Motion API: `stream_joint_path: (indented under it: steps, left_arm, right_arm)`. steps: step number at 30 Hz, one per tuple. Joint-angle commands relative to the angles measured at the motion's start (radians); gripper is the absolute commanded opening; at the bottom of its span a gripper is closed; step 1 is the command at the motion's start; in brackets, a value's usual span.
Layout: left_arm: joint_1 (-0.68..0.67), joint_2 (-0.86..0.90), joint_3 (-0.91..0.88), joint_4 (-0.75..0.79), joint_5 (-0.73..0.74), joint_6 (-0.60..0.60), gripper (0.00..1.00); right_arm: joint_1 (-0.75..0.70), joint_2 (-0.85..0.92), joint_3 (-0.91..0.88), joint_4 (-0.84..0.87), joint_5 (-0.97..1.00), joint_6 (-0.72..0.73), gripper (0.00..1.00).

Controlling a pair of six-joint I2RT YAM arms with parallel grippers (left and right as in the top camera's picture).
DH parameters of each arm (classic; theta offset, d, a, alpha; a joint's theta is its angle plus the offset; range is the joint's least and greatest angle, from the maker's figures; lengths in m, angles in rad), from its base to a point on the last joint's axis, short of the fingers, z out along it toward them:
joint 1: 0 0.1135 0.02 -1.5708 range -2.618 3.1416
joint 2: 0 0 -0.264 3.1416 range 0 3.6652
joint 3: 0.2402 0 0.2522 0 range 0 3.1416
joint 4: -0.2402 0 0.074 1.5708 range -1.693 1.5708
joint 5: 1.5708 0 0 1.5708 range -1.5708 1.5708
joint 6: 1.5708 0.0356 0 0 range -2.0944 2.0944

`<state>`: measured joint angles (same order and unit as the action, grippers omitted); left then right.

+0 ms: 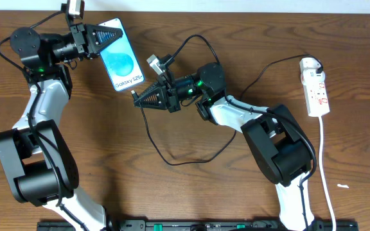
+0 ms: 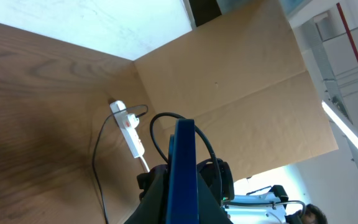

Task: Plug charger to phone and switch on socket
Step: 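Align the connector with the phone's bottom port using the right gripper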

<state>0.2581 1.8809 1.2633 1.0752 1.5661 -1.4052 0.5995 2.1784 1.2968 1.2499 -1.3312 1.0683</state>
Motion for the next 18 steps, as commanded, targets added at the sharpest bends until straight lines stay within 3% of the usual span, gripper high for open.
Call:
stream_joint_path:
  steps: [1,18]
  left_arm:
    - [0.002,-0.024,-0.001,0.007,0.005,0.019,0.07]
    - [0.002,-0.018,-0.001,0.003,0.005,0.018,0.07]
  right_arm:
    - [0.002,0.0,0.012,0.003,0.024,-0.01,0.01]
    - [0.002,0.0,0.012,-0.013,0.069,-0.011,0.01]
